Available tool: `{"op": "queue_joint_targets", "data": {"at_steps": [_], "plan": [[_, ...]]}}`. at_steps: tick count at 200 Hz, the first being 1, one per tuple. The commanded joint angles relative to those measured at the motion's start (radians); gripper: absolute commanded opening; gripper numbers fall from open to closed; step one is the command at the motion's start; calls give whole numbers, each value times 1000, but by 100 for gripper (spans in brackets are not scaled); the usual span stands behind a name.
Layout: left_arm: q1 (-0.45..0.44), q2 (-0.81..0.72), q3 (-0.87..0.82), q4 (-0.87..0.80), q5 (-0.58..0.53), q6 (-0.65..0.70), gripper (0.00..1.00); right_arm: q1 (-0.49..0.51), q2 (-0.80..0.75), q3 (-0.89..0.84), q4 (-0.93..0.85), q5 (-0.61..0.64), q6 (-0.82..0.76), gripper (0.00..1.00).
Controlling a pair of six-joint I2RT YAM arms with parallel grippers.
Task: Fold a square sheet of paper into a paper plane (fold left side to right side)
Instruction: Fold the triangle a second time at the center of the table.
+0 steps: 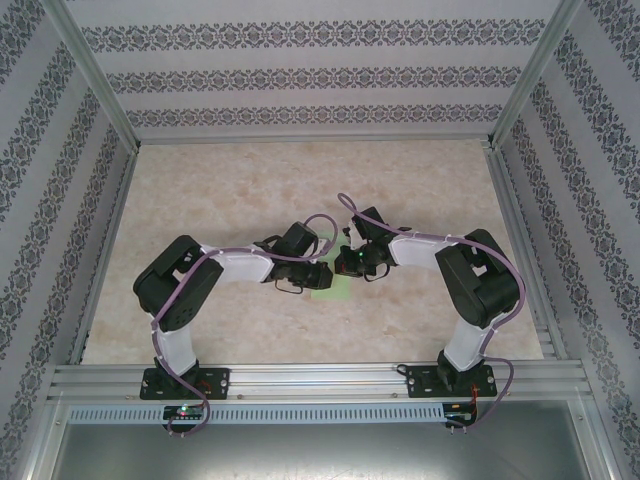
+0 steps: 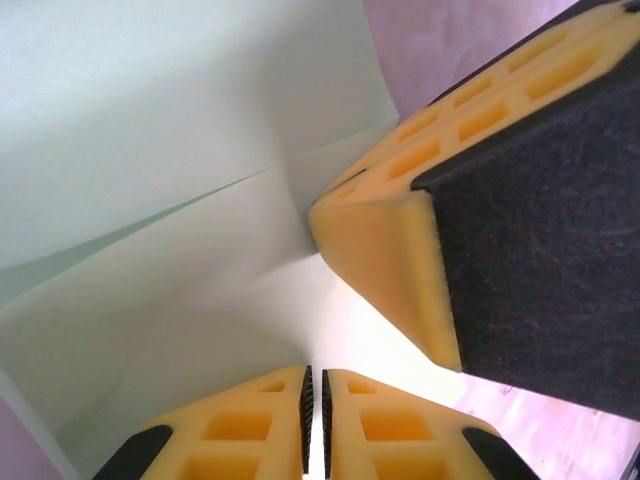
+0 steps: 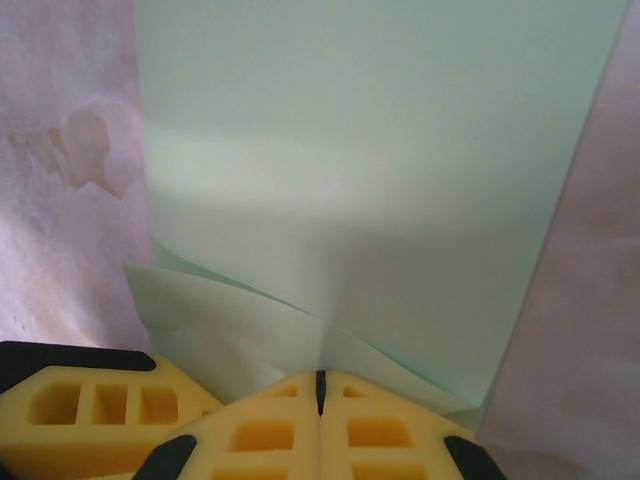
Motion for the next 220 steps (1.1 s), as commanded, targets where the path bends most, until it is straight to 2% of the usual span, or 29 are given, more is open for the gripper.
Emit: {"op": "queue_joint_targets", "data": {"at_steps": [1, 128, 167, 192, 220], "plan": [[-6, -30, -58, -41, -17, 11, 16, -3, 20, 8, -77, 54, -29, 0], [-6, -211, -273, -21, -14, -29, 15, -10, 30, 31, -98, 59, -41, 0], [13, -289, -291, -11, -8, -32, 17, -16, -25, 40, -62, 32, -43, 0], [53, -343, -293, 31, 12, -48, 20, -35, -117, 14, -9, 22, -41, 16], [101, -360, -273, 88, 10, -67, 34, -85, -246, -70, 57, 34, -29, 40]]}}
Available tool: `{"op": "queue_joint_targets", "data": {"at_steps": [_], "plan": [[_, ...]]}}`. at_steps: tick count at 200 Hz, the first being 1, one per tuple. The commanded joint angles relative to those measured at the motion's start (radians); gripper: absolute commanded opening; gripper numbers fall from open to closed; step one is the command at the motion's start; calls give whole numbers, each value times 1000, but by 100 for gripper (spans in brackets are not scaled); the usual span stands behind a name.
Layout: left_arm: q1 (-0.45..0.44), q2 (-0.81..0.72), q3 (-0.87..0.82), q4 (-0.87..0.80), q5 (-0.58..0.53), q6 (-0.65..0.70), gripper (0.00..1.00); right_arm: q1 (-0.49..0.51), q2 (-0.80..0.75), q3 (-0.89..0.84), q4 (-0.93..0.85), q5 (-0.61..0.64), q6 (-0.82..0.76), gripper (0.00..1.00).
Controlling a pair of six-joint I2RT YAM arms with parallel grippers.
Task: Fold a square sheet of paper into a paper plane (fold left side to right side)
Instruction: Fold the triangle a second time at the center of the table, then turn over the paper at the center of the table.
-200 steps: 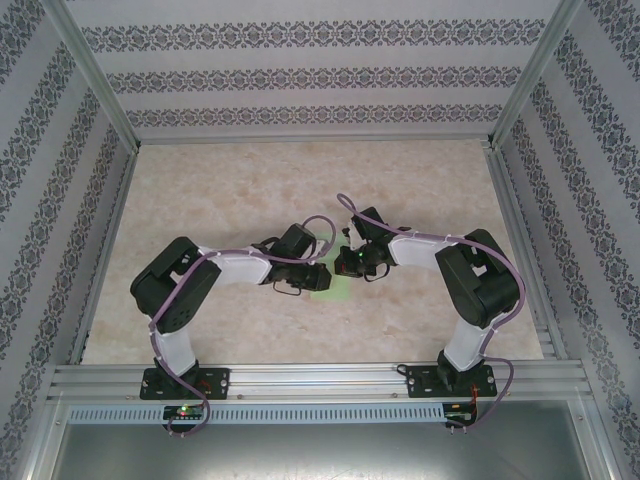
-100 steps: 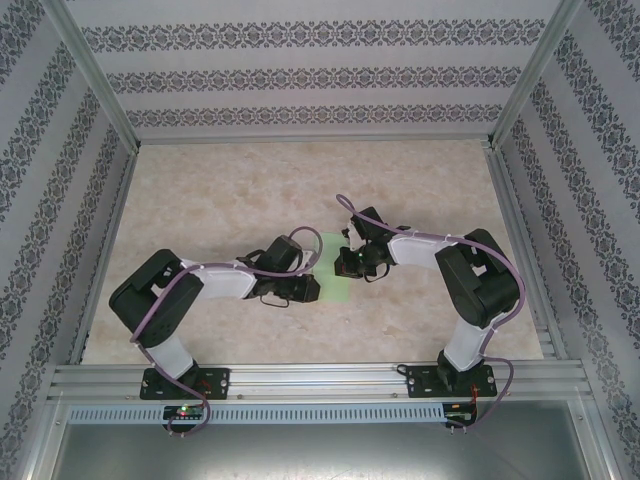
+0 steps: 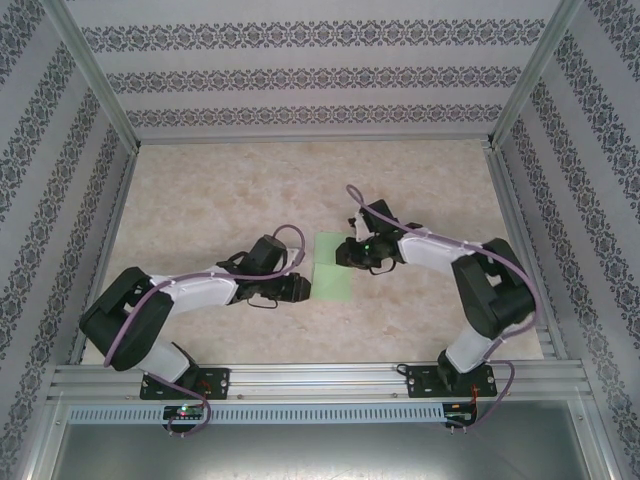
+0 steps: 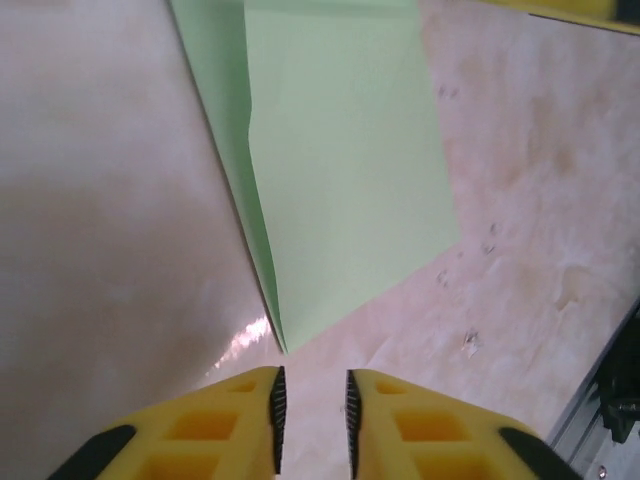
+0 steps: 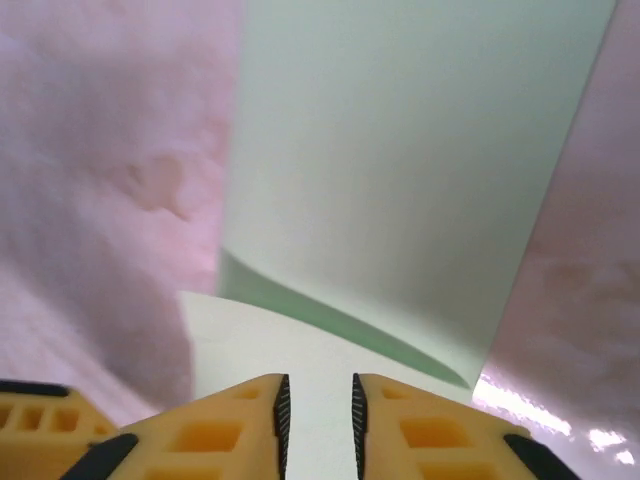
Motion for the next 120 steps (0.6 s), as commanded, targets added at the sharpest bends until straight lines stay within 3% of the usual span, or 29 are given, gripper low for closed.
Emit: {"op": "queue_joint_targets", "data": {"at_steps": [1, 37, 72, 90, 120], "plan": [[46, -19, 18, 60, 6, -24, 34, -42, -118, -70, 76, 24, -4, 41], [86, 49, 86, 107, 12, -24, 49, -123, -296, -214, 169, 5, 22, 64], [94, 170, 177, 130, 54, -4, 51, -185, -457, -334, 261, -58, 78, 83], [94, 237, 215, 148, 95, -5, 50, -215, -523, -394, 315, -100, 122, 97], [94, 312, 254, 171, 129, -12, 46, -263, -579, -464, 400, -193, 190, 98]]}}
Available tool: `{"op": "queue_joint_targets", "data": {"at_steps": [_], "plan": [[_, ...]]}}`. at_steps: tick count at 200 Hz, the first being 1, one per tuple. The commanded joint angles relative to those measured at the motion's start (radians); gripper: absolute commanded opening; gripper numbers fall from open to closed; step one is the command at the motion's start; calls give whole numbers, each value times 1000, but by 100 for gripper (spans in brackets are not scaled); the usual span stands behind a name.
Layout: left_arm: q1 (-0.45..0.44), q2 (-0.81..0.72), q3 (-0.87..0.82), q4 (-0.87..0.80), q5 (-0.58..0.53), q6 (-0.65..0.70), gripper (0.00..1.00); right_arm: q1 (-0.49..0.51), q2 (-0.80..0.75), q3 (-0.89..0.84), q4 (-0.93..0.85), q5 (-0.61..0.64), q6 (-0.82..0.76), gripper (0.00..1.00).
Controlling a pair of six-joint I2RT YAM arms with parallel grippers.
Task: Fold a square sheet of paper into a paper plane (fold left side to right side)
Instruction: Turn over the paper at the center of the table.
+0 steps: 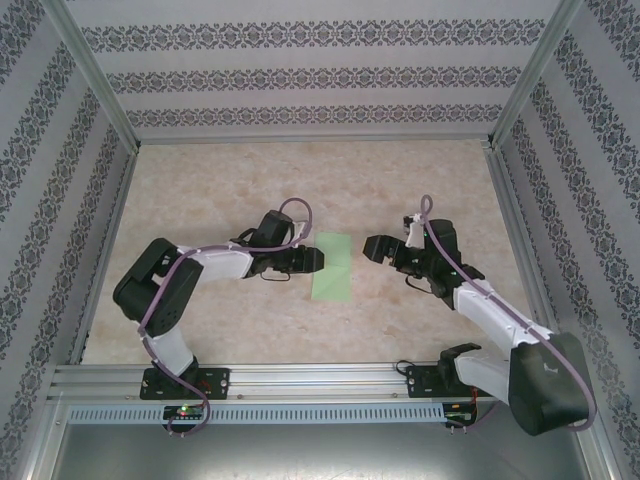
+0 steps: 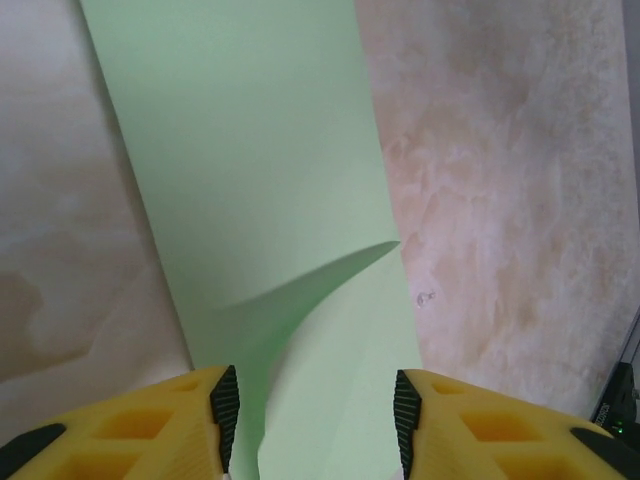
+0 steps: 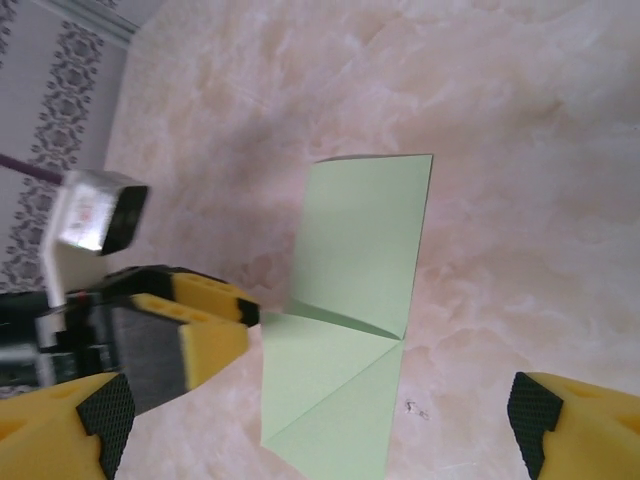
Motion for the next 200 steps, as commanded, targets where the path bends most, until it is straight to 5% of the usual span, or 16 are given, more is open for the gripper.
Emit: {"op": "queue_joint_targets", "data": {"at_steps": [1, 60, 200], "plan": [[11, 46, 37, 54, 60, 9, 46, -29, -36, -48, 119, -102, 70, 98], [11, 45, 30, 47, 32, 13, 10, -21, -29, -66, 110, -134, 70, 98], [11, -65, -58, 31, -43, 25, 9, 241, 448, 190, 115, -47, 74, 73]]}}
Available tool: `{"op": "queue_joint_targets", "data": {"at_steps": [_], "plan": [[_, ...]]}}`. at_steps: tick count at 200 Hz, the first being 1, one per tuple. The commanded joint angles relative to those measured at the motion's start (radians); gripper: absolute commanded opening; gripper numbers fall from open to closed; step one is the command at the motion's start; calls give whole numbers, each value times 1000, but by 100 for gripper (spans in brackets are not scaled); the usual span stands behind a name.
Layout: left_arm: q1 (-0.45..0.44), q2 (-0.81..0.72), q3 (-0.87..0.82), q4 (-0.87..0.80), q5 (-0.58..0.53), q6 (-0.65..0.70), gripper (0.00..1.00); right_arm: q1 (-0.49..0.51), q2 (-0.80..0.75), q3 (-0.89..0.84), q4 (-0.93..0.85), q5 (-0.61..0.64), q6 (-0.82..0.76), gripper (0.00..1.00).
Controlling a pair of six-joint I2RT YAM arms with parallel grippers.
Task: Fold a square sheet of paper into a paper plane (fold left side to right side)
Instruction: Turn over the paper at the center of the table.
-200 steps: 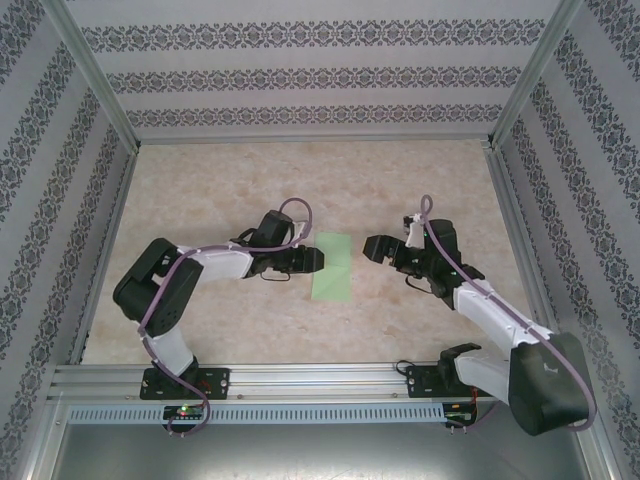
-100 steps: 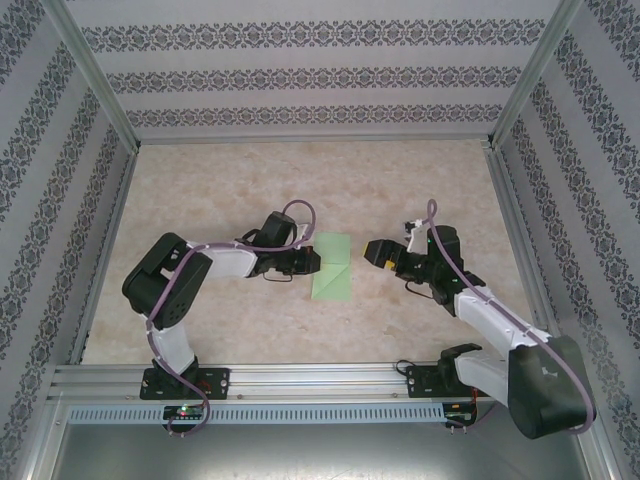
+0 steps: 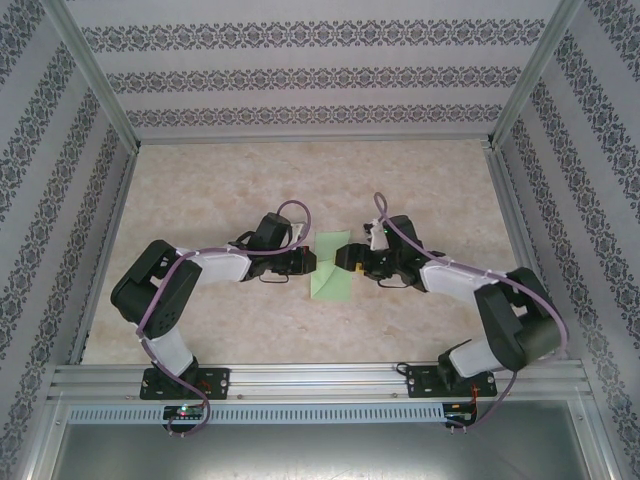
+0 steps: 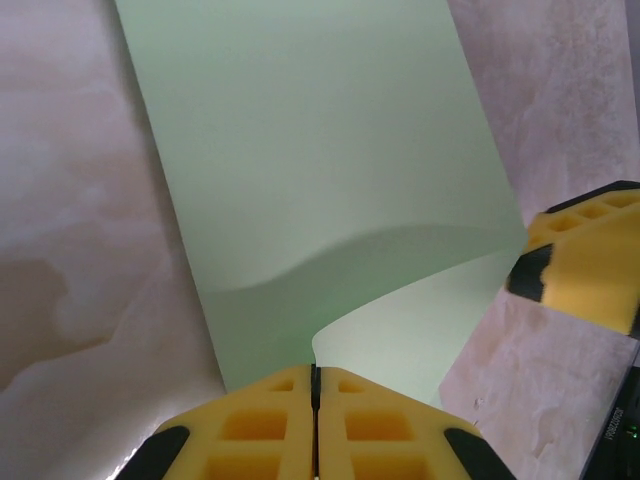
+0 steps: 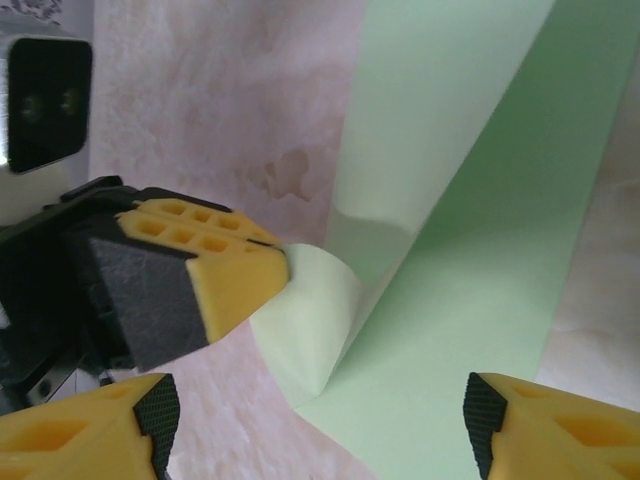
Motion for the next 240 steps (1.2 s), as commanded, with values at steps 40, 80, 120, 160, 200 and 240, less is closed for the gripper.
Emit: {"op": "queue_joint_targets", "data": {"at_steps": [40, 80, 120, 160, 200, 240], "plan": [[11, -28, -5, 8, -11, 17, 9, 70, 165, 101, 48, 25, 33, 58], [11, -43, 0, -4, -28, 16, 28, 84, 211, 112, 45, 35, 22, 36], [22, -97, -9, -49, -68, 26, 42, 84, 204, 122, 23, 42, -16, 6], [70, -255, -87, -21, -98, -58, 63, 44, 106, 137, 10, -4, -80, 0], [108, -465, -150, 8, -148, -160, 100, -56, -51, 151, 71, -140, -89, 0], [116, -580, -147, 148, 1, -239, 100, -102, -182, 236, 97, -301, -65, 0]]}}
